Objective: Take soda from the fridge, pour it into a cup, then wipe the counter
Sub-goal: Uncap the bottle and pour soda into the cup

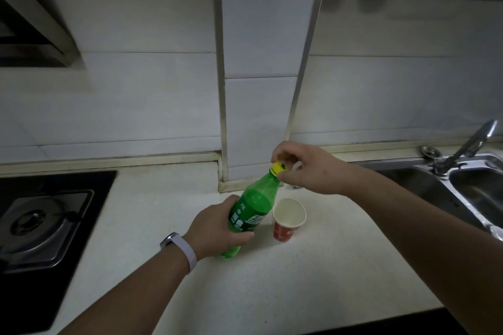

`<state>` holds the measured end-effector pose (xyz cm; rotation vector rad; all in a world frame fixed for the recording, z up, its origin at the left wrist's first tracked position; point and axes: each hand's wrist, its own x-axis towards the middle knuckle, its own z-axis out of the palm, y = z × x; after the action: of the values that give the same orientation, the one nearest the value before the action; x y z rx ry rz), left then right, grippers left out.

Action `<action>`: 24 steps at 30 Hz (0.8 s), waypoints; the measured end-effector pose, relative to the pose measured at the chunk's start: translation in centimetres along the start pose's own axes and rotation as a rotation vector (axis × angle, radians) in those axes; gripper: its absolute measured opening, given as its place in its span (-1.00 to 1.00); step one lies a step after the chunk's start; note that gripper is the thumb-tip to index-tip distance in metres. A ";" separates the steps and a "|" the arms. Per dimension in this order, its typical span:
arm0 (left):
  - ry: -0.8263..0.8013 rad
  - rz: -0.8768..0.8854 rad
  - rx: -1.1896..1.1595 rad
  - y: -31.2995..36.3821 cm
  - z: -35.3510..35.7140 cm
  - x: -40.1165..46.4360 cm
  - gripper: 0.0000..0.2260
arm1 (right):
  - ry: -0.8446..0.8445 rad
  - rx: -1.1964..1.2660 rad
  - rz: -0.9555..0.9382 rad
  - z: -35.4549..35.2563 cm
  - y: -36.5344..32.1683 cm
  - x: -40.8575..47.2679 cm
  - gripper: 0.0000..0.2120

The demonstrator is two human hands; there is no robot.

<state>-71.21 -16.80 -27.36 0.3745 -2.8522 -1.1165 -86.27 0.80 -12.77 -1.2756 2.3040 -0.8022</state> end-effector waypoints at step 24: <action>0.011 -0.032 -0.077 -0.6 1.0 -0.1 -0.45 | 0.104 -0.277 0.177 2.0 0.1 1.3 -0.58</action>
<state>-71.18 -16.51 -28.51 0.4221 -2.7939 -1.2216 -85.85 -0.90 -14.43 -1.1381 2.6399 -0.5148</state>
